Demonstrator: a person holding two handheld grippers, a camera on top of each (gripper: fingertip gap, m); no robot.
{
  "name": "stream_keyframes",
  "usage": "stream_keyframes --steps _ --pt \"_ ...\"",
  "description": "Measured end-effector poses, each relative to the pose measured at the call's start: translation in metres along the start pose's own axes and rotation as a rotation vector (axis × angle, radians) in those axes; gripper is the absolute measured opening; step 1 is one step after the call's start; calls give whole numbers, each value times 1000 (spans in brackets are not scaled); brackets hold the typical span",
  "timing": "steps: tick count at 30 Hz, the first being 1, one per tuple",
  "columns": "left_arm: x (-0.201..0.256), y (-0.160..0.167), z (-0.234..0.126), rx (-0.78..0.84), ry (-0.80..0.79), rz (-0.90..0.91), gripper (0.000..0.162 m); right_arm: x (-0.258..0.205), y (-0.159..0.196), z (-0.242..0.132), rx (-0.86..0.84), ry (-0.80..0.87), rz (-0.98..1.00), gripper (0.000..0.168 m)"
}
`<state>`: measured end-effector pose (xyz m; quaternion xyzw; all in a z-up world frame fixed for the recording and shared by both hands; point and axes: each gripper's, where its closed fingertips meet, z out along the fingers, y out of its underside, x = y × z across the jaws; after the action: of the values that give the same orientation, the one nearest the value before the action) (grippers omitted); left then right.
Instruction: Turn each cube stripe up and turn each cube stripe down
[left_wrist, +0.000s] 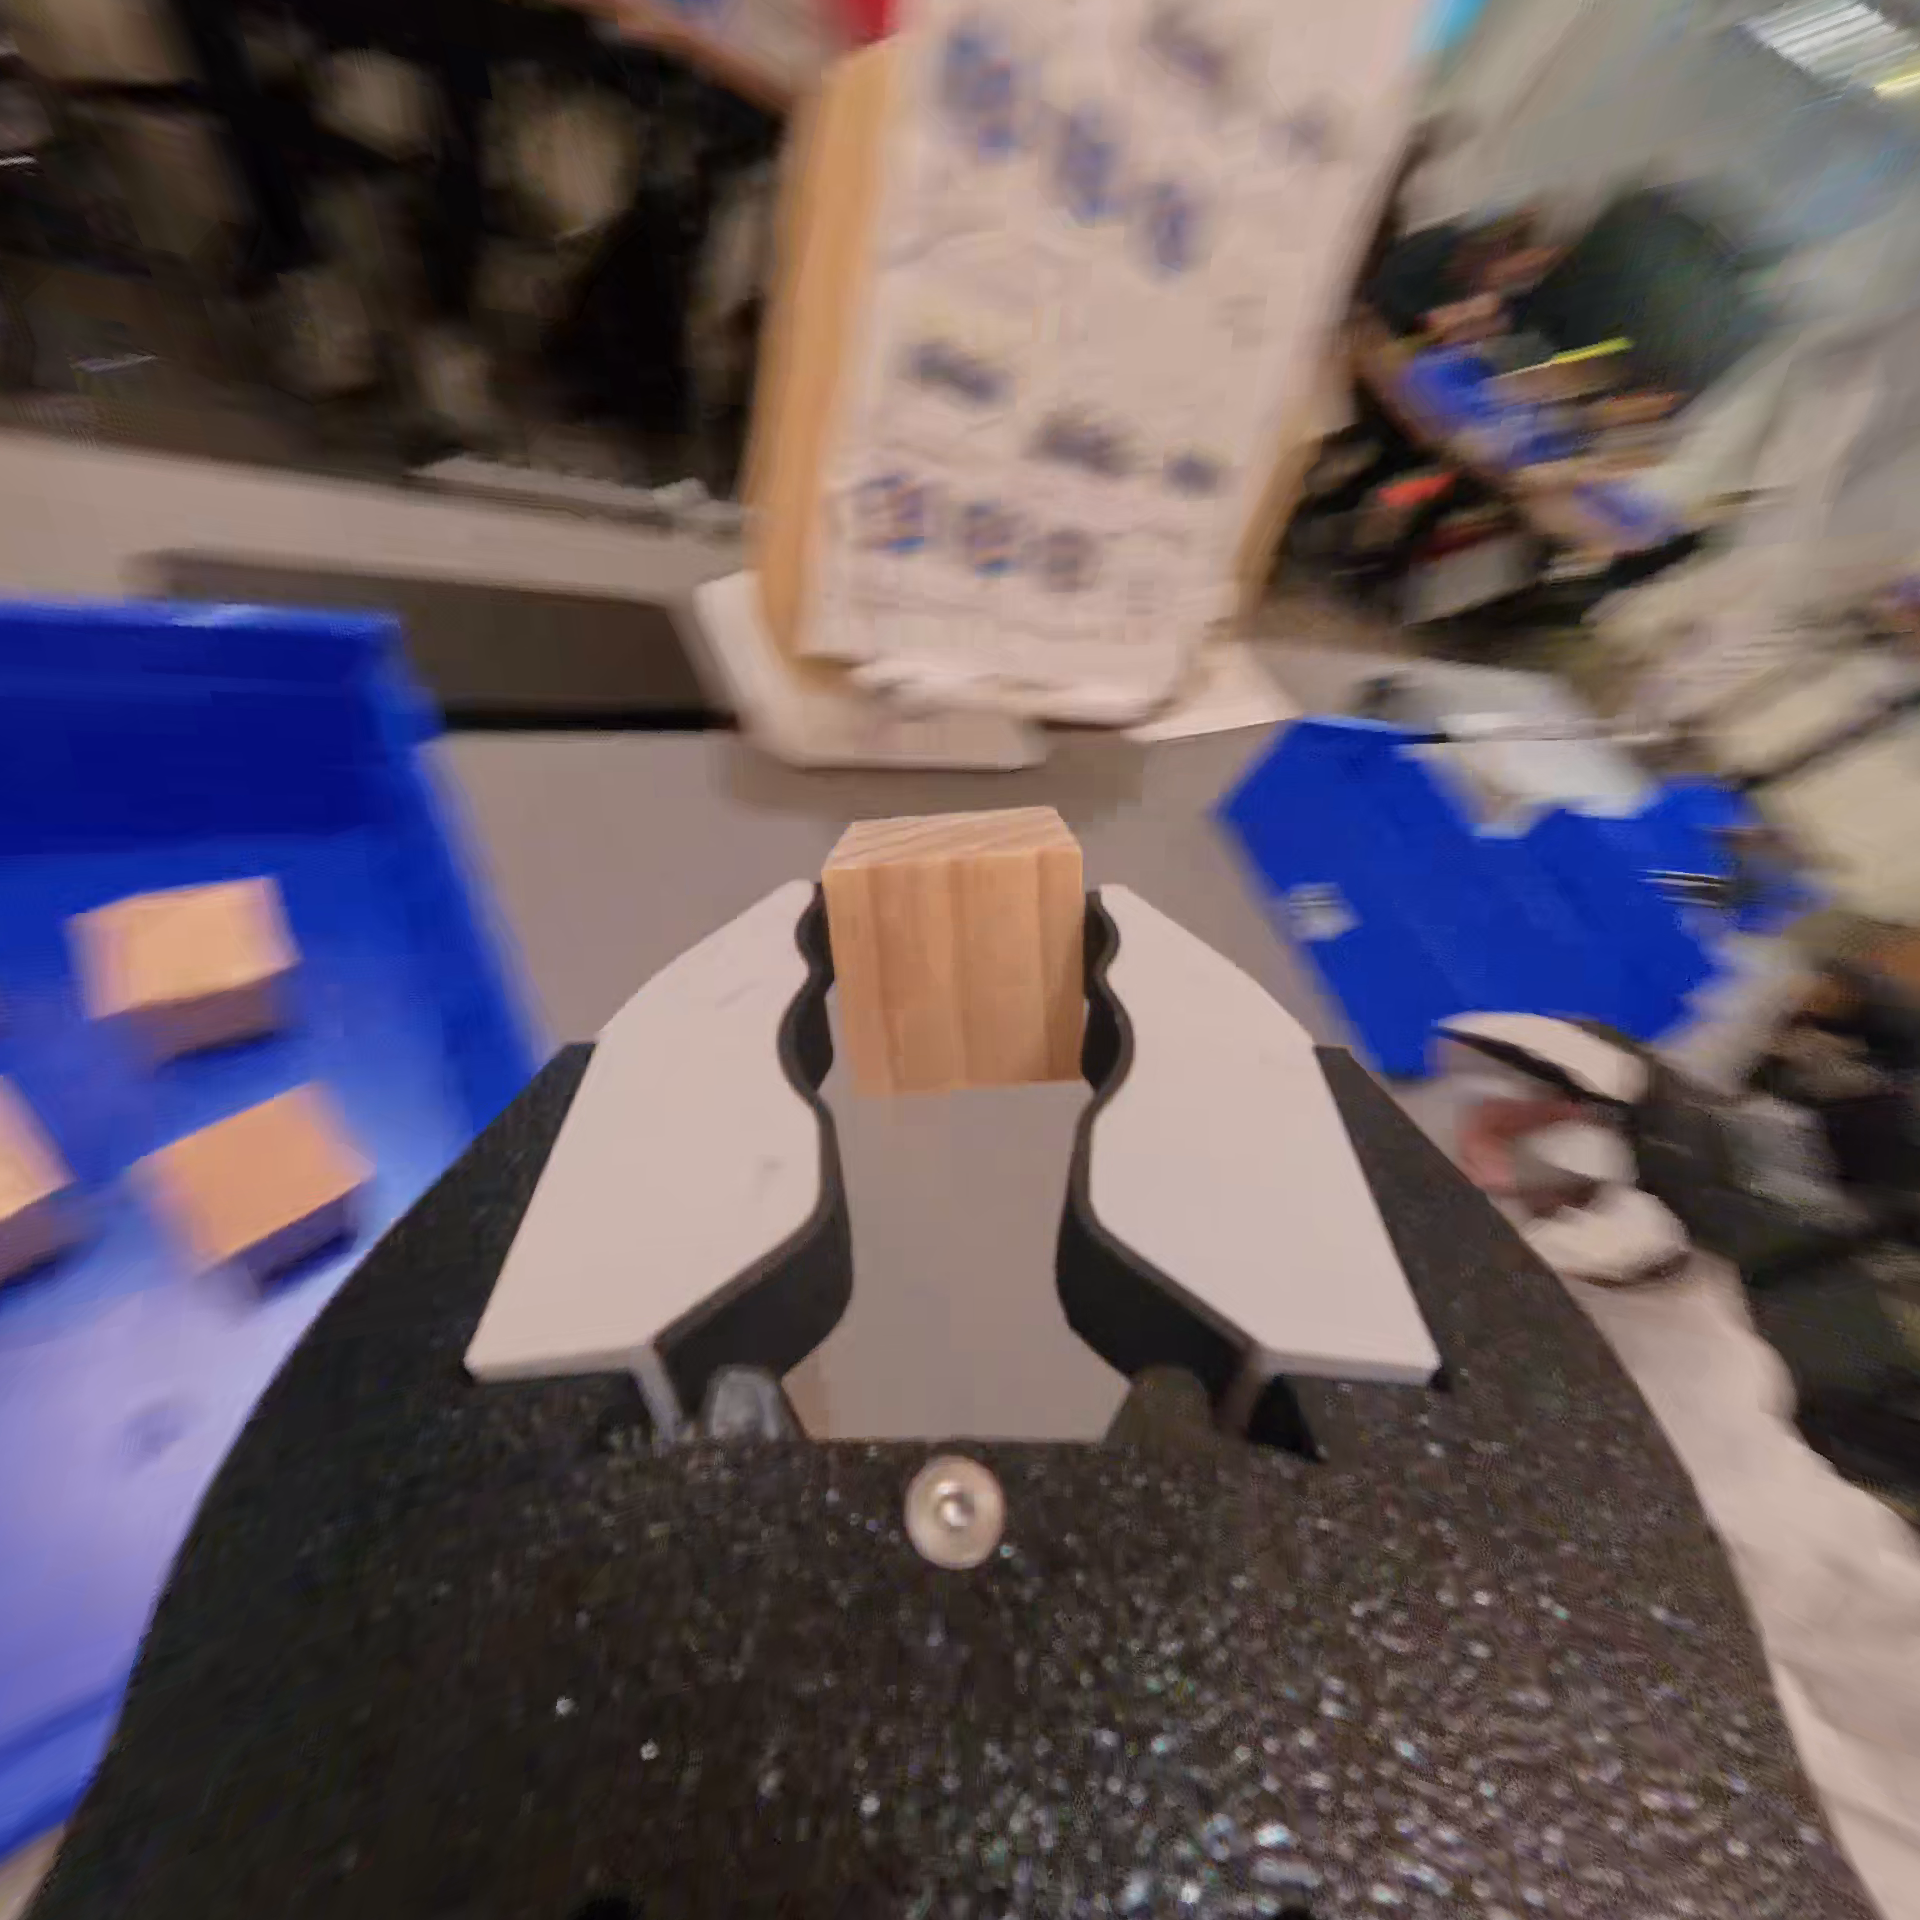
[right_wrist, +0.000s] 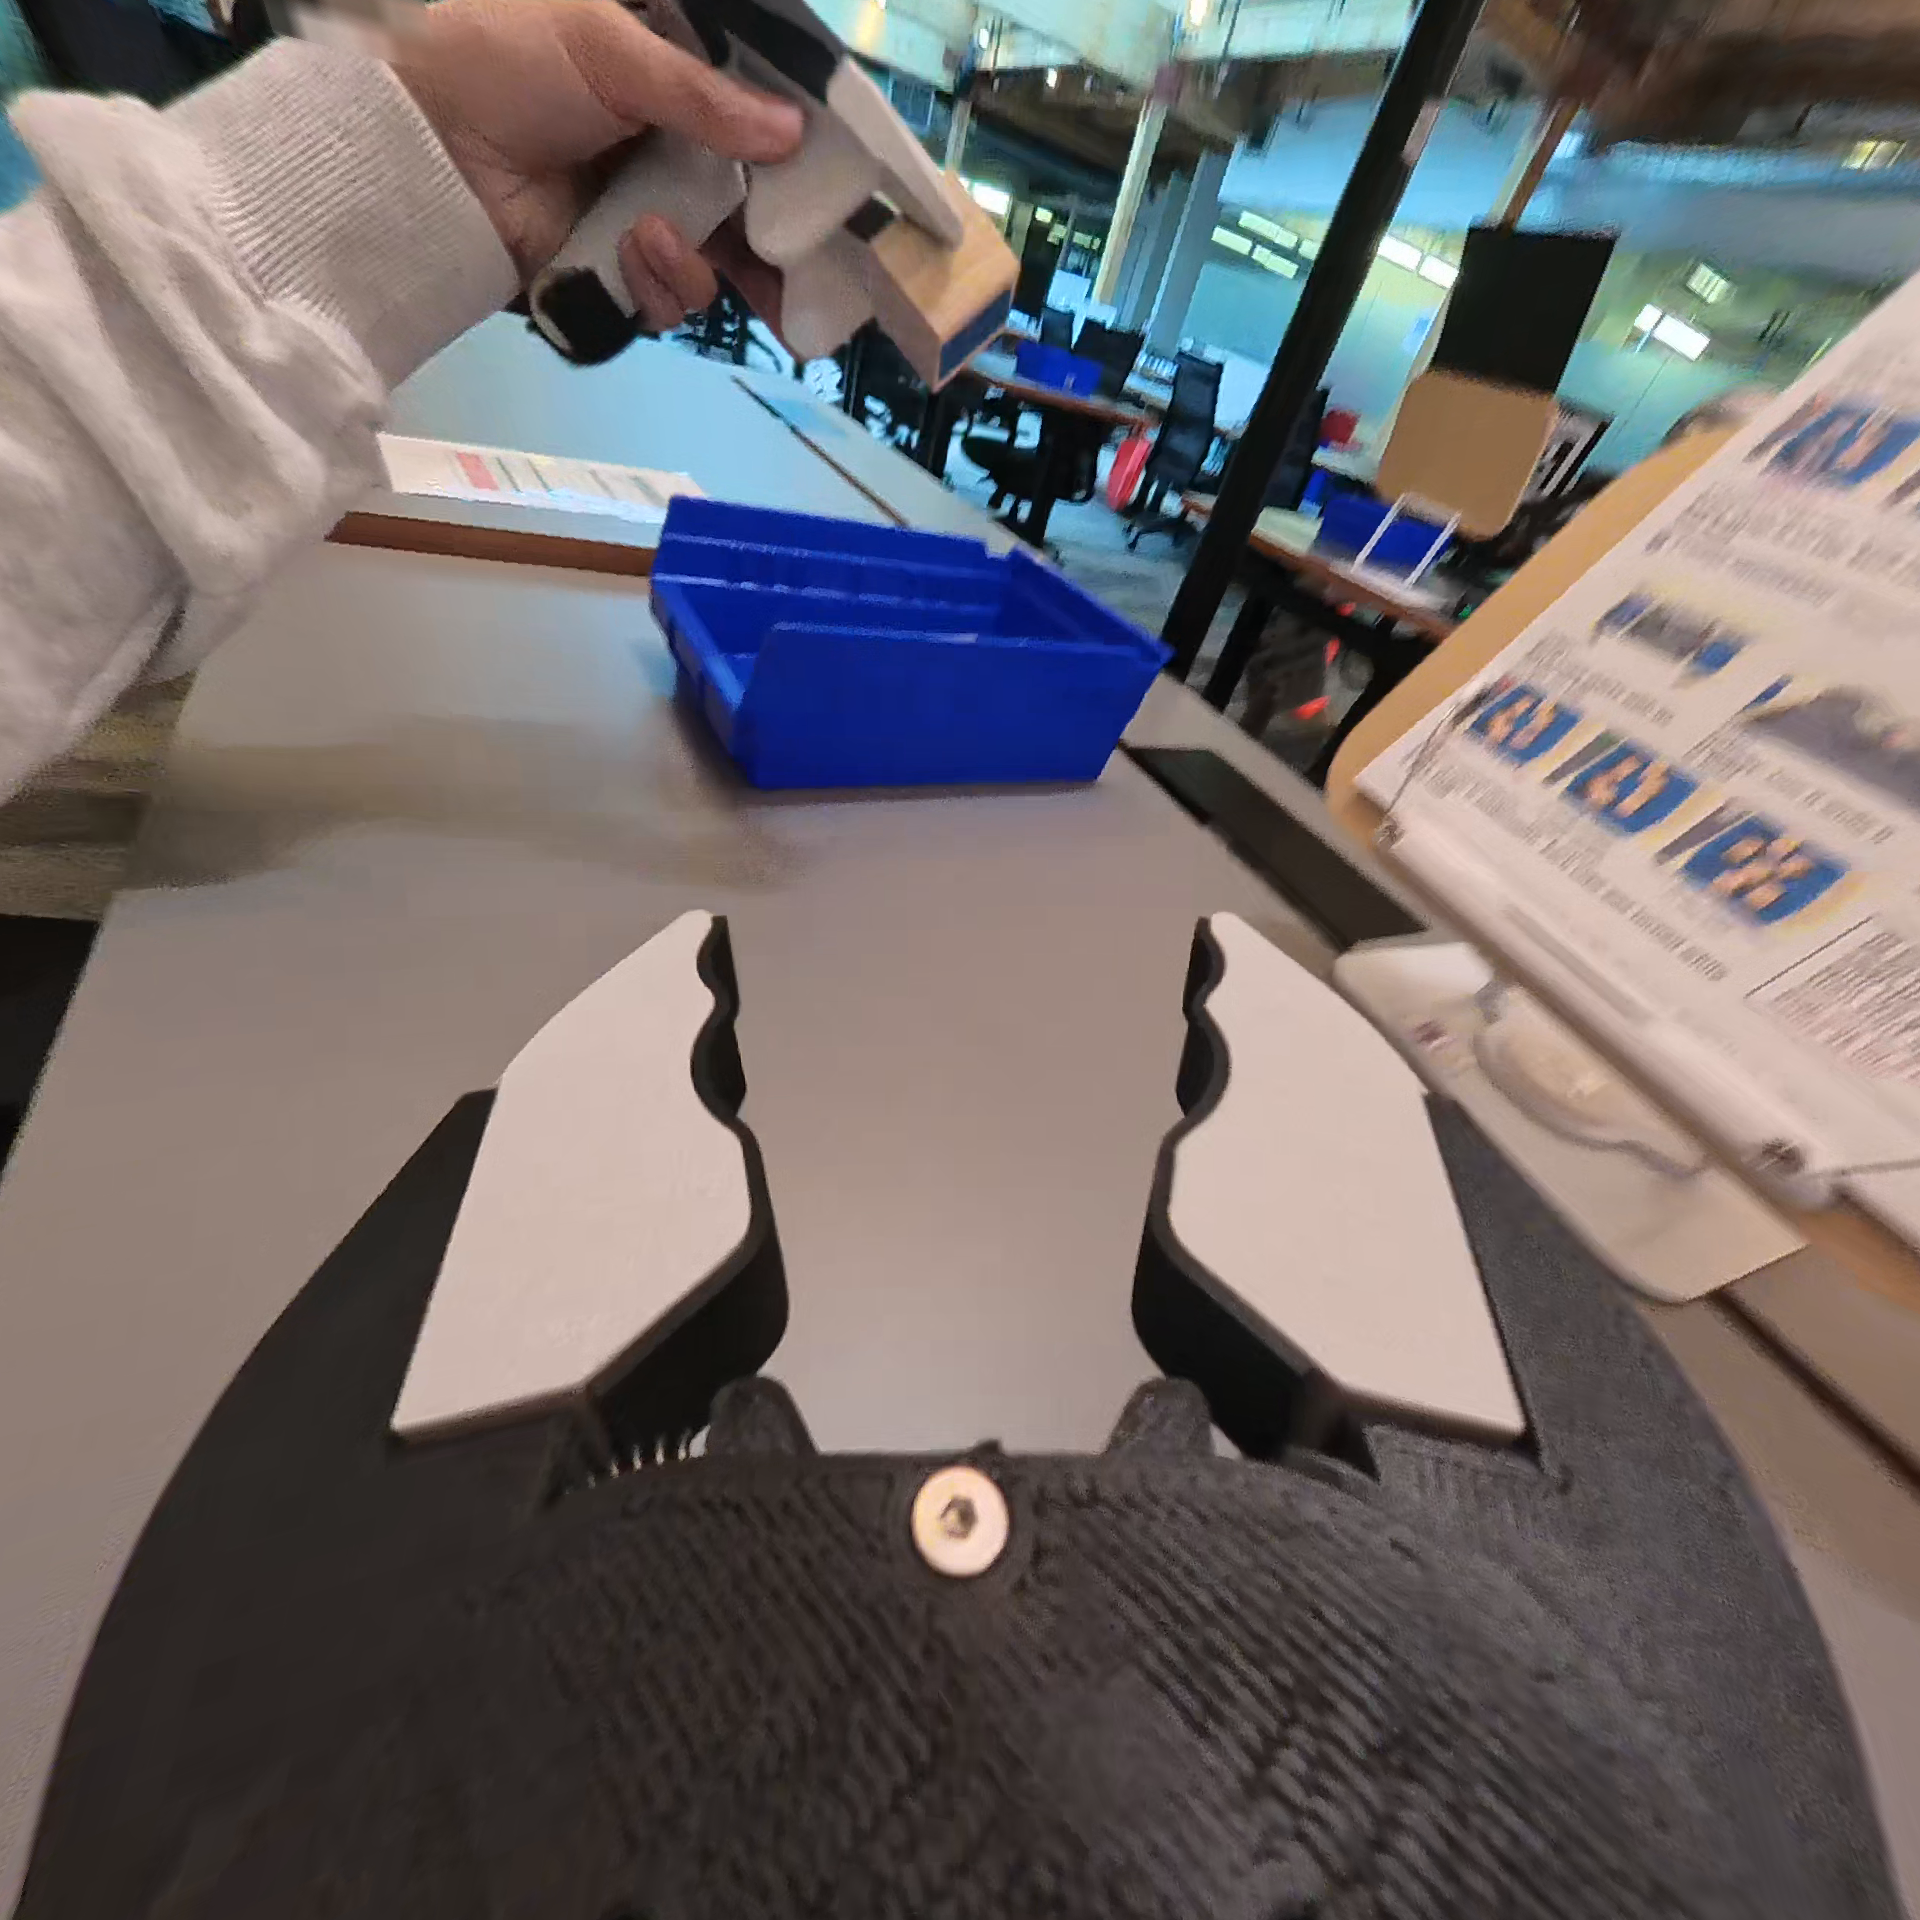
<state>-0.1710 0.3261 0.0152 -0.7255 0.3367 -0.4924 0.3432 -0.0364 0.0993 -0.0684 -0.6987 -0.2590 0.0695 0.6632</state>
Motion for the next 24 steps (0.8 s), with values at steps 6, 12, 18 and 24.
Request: stream_keyframes --steps 6,12,18,24 --pt "128 23 32 0 665 -55 45 11 -55 1 74 22 -284 79" --pt "191 73 72 -71 1100 -226 45 10 -82 1 127 -10 -409 77" --pt "214 109 99 -145 1268 -345 45 9 -61 1 50 -62 -491 75" --pt "216 126 104 -183 1297 -360 45 10 -43 2 -8 -112 -529 60"
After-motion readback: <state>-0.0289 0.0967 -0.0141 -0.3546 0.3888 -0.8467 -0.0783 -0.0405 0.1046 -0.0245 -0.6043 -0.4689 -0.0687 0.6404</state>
